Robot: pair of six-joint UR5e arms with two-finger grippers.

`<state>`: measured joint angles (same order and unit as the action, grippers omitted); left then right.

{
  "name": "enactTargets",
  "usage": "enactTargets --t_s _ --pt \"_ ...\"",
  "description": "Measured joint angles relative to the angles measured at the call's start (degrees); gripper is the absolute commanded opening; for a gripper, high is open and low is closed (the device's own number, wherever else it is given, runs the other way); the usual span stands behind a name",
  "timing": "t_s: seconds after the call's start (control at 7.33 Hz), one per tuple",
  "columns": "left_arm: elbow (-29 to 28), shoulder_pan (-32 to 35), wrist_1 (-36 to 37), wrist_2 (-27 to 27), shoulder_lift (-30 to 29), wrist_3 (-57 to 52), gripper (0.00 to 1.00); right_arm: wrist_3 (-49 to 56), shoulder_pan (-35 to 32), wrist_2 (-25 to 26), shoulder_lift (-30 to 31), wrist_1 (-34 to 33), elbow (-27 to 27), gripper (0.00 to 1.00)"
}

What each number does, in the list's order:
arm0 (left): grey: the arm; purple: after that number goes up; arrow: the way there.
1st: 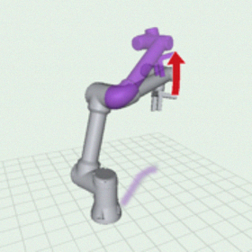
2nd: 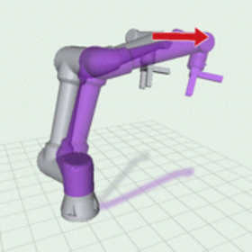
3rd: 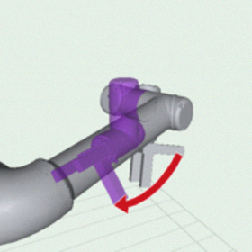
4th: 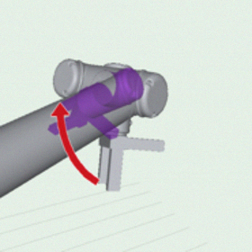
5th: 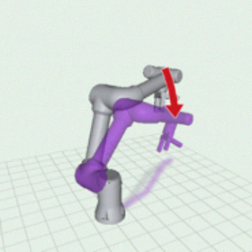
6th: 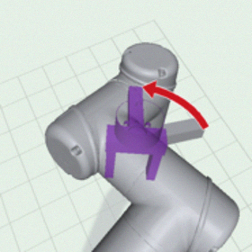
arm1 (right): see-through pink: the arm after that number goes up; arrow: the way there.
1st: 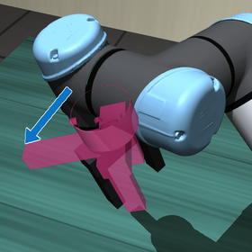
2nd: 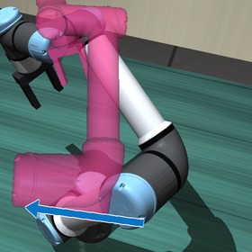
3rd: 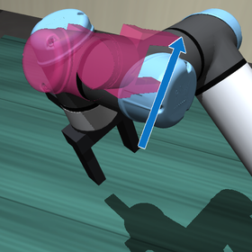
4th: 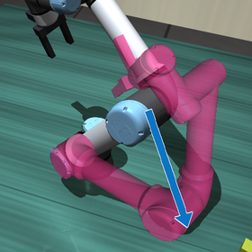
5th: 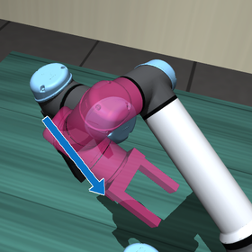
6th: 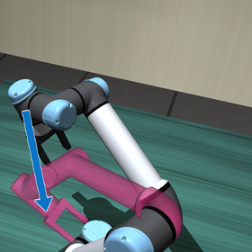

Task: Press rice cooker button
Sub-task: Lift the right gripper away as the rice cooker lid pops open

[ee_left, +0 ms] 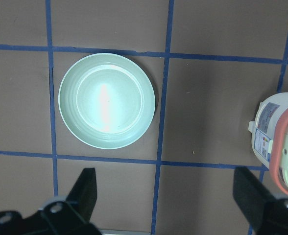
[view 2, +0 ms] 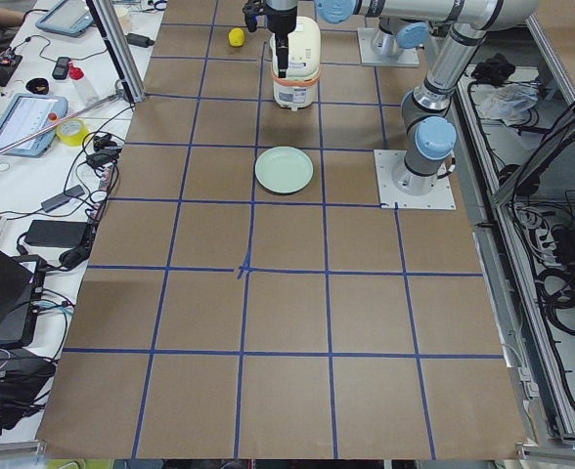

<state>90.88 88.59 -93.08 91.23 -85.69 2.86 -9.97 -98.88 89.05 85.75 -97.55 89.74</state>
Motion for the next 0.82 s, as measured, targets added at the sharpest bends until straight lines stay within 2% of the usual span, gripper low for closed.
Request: enactTargets --t_s 0.41,0.82 --pt "0.0 0.0 0.0 0.0 0.0 0.0 1.0 2.3 5.8 -0.1 0.0 3.6 -5.9 1.0" --pt "0.0 0.0 0.0 0.0 0.0 0.0 1.0 2.6 9.7 0.0 0.1 6.1 -9.3 1.0"
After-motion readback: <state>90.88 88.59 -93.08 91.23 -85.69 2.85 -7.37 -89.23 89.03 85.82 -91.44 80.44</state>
